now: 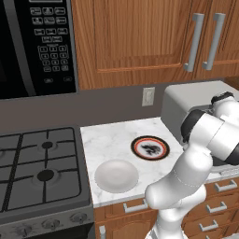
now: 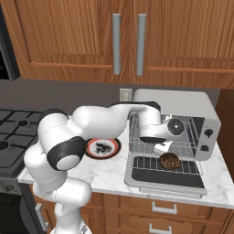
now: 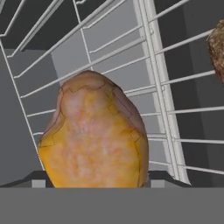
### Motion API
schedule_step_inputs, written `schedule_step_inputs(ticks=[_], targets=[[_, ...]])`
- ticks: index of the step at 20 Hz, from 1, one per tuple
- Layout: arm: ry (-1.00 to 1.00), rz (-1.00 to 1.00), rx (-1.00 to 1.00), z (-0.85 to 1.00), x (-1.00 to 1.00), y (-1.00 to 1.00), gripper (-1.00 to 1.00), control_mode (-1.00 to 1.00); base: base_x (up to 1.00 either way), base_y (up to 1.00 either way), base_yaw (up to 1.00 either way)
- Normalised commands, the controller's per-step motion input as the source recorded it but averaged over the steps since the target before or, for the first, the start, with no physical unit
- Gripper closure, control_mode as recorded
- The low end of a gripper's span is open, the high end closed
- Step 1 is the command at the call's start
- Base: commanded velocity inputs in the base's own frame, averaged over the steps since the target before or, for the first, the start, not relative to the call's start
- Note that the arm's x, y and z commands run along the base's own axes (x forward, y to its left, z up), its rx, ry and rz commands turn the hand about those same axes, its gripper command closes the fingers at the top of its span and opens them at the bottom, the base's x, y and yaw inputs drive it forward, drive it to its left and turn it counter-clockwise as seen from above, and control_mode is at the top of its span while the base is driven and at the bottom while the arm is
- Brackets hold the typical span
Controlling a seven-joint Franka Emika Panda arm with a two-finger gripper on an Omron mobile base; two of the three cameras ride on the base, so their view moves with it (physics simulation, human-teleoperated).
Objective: Open the toaster oven door. Place the bread on the bottom rack in the toaster oven and place the chicken drumstick on the top rack.
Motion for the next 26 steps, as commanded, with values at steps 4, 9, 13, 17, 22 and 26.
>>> schedule_step_inputs(ticks=[4,9,13,17,22,26], targets=[[0.00,0.00,0.00,0.25,0.00,-0.17,-1.00,-1.00,0.00,0.00,0.00],[-0.02,0.00,0.00,0.27,0.00,-0.16,-1.00,-1.00,0.00,0.00,0.00],[-0.01,0.00,0.00,0.25,0.00,-0.13,-1.00,-1.00,0.00,0.00,0.00],[-0.02,0.03,0.00,0.25,0.00,-0.10,-1.00,-1.00,0.00,0.00,0.00],[-0.08,0.04,0.00,0.38,-0.01,-0.09,-1.00,-1.00,0.00,0.00,0.00],[-0.10,0.08,0.00,0.45,-0.13,-0.09,-1.00,-1.00,0.00,0.00,0.00]])
